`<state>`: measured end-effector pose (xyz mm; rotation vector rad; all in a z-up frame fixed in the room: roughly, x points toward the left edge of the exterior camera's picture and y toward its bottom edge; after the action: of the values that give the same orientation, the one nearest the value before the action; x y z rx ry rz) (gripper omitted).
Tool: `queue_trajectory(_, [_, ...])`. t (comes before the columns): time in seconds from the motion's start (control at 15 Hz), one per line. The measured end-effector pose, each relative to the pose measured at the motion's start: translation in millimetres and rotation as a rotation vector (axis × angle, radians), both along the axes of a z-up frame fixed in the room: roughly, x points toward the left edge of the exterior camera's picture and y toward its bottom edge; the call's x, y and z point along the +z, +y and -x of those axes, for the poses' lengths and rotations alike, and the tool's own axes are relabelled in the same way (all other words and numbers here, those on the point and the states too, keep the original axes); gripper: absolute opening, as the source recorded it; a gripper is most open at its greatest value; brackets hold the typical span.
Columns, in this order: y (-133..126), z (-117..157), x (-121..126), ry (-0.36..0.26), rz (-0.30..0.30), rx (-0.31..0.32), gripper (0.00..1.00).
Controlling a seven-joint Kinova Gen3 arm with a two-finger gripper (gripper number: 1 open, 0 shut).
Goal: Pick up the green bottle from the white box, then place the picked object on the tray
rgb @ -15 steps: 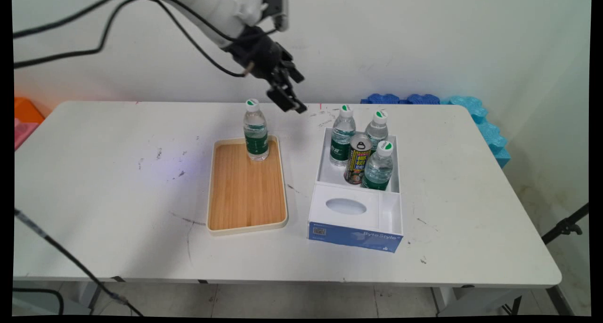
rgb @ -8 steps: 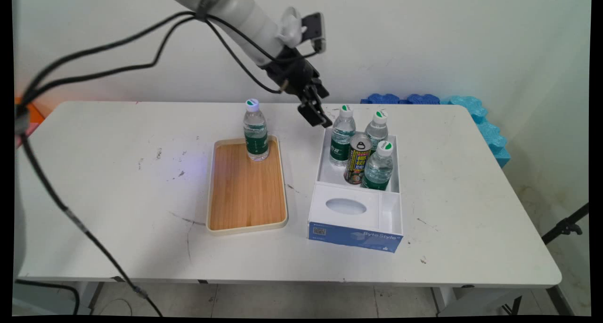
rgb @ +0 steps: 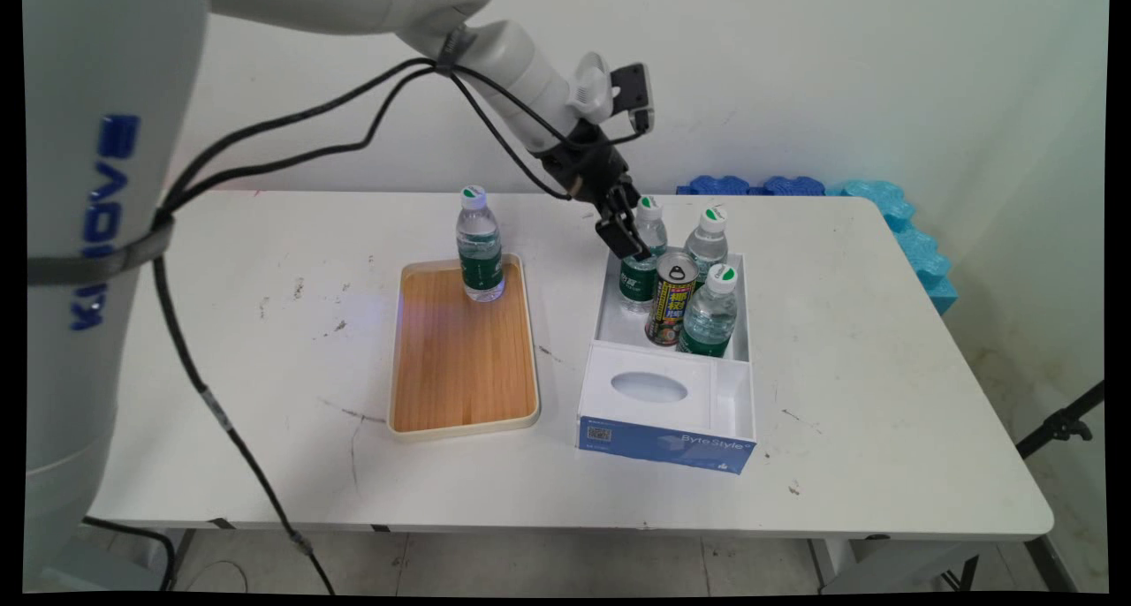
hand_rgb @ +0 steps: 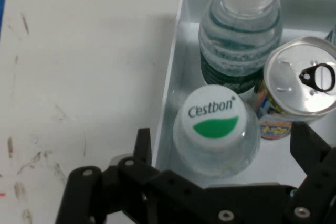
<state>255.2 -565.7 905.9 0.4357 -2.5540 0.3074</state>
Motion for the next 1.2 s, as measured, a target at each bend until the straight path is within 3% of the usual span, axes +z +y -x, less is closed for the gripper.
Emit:
queue_trajectory(0.27, [-6.4, 8.6, -12.1, -0.003, -0.013, -0.004, 1.0])
queue_trajectory(0.33, [-7.4, 10.3, -14.5, -0.003, -0.015, -0.006, 0.0])
queue_trajectory(0.87, [-6.4, 11.6, -21.4, -0.016, -0.018, -0.011, 0.0])
queue_trajectory(1.2, [1.7, 4.4, -9.8, -0.011, -0.01, 0.002, 0.0])
